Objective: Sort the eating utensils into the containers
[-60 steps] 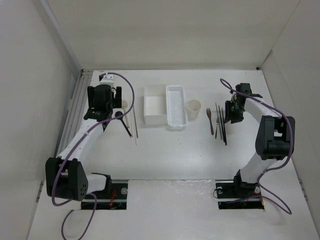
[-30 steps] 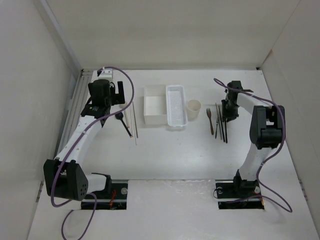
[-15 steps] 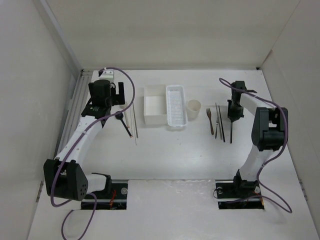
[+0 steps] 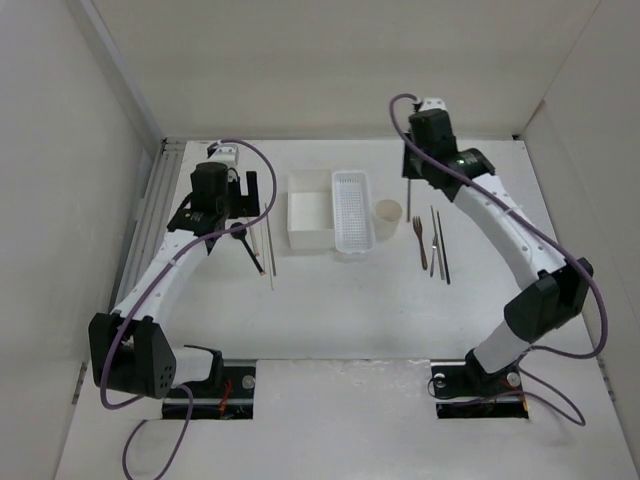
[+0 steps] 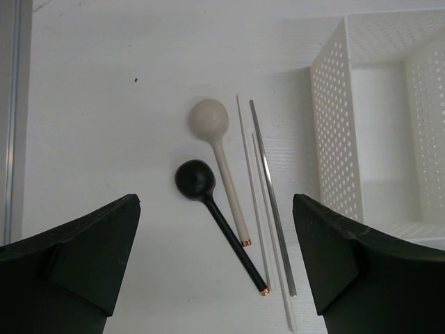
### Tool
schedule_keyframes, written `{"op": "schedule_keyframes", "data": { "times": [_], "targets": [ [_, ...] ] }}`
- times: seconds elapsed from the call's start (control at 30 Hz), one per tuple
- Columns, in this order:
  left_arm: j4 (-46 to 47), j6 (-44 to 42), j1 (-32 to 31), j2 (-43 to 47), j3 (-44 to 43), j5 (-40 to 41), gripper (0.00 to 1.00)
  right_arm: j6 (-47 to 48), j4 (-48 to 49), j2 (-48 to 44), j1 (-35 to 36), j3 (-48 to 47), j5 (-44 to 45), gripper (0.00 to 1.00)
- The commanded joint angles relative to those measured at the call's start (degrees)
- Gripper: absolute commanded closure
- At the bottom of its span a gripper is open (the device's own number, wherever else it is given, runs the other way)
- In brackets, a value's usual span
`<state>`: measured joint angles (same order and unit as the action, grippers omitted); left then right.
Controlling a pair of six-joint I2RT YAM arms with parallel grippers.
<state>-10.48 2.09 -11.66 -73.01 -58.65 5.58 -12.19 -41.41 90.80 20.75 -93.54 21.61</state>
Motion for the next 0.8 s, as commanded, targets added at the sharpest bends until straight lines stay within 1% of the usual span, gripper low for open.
{"op": "schedule_keyframes", "data": {
  "times": [0.0, 0.03, 0.13, 0.2, 0.33, 0.37, 0.57, 0.6, 0.63, 0.7, 0.73, 0.77],
  "targets": [
    [-0.76, 3.36, -0.64, 0.42, -2.52, -0.66, 0.10, -6.87, 4.64, 5.60, 5.86, -4.45, -1.55, 1.00],
    [-0.77, 4.06, -0.64, 0.42, -2.52, -0.66, 0.10, -7.84, 6.50, 6.92, 8.05, -4.98, -5.05, 1.00],
    [-1.99, 4.07, -0.64, 1.12, -2.52, -0.66, 0.10, -11.63, 9.94, 13.33, 10.61, -7.53, -9.38, 1.00],
    [-2.70, 4.07, -0.64, 1.82, -1.91, -0.66, 0.10, -13.03, 10.47, 17.89, 11.76, -8.94, -9.39, 1.00],
    [-2.70, 4.07, -0.64, 4.19, -0.77, -0.05, 0.10, -13.57, 16.52, 22.91, 11.77, -8.42, -11.84, 1.00],
    [-2.70, 4.07, -0.64, 4.80, -0.76, 1.52, 0.10, -13.57, 17.93, 23.62, 11.77, -8.42, -11.33, 1.00],
    [-3.41, 2.75, -1.17, 5.95, -1.29, 2.06, 0.10, -13.57, 17.07, 26.88, 11.24, -8.42, -11.32, 1.00],
    [-3.41, 2.22, -1.17, 5.95, -1.29, 3.54, 0.09, -13.57, 16.54, 26.88, 11.24, -7.89, -11.32, 0.99],
    [-2.80, 2.22, -1.17, 6.47, -1.29, 4.25, 0.09, -12.96, 15.93, 26.88, 11.24, -7.89, -12.11, 0.87],
    [-2.27, 2.22, -1.17, 6.48, -1.29, 4.96, 0.09, -12.07, 15.31, 26.88, 11.24, -7.19, -12.81, 0.69],
    [-2.26, 2.22, -1.17, 6.48, -1.29, 5.48, 0.09, -11.46, 14.78, 26.10, 11.24, -7.19, -12.03, 0.52],
    [-2.26, 2.22, -1.17, 6.48, -1.81, 5.49, 0.09, -11.46, 14.26, 26.09, 11.24, -7.19, -10.98, 0.47]
  ]
}}
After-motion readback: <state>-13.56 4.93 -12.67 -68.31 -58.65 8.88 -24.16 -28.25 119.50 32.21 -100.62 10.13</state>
